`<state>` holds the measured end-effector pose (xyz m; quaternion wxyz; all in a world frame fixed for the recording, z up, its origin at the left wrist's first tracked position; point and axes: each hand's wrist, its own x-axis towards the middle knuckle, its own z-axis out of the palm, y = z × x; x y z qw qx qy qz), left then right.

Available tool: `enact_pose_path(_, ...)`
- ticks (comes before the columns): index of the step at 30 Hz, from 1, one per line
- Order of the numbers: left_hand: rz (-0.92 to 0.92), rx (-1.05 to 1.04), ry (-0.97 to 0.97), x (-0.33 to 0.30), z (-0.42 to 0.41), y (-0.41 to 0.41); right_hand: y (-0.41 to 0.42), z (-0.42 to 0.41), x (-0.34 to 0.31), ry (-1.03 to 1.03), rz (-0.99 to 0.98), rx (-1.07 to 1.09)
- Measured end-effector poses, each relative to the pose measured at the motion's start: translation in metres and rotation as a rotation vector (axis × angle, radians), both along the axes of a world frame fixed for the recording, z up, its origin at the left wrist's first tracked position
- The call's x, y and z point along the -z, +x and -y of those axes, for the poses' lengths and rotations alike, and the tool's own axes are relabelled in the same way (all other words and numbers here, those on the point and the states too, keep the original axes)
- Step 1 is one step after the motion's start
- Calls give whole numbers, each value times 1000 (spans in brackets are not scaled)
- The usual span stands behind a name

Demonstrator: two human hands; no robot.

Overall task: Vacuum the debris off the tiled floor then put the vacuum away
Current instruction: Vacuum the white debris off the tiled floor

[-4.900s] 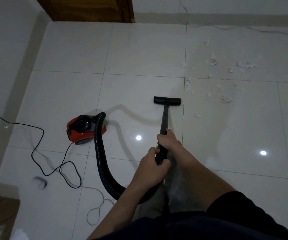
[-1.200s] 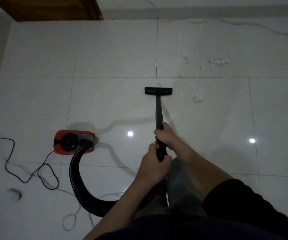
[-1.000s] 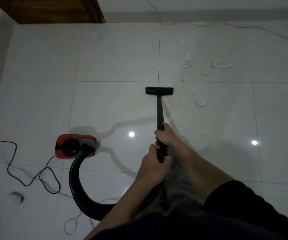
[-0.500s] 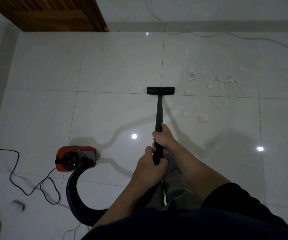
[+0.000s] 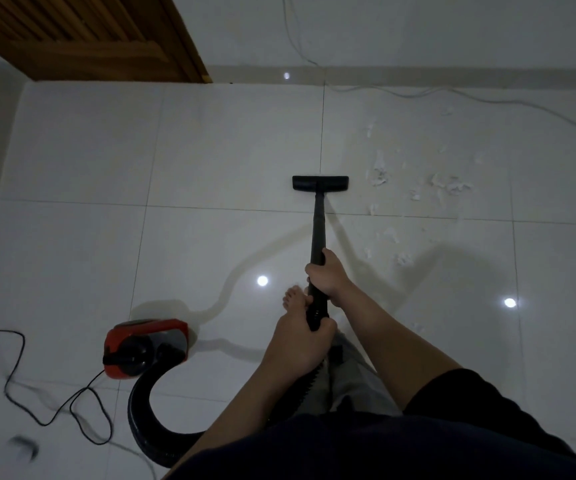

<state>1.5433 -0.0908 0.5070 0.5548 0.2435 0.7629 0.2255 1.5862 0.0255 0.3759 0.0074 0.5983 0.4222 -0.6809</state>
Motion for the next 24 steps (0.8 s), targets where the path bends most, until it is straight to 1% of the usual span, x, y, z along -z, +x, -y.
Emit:
enact_pose_path(5, 28, -10, 54, -5, -32, -25, -24, -32, -2, 26, 47, 7)
enact_pose_path(9, 25, 18, 66, -4, -59, -41, -37, -58, -2, 30, 31, 33)
enact_pose_path(13, 34, 39, 43, -3, -86, -53, -48, -85, 0, 30, 25, 70)
enact_pose_path(17, 33, 60, 17, -1, -118, -62, -56, -113, 5, -15, 10, 129)
enact_pose_path(24, 20, 46, -3, -2, -185, -75, -71, -176, 9, -48, 3, 143)
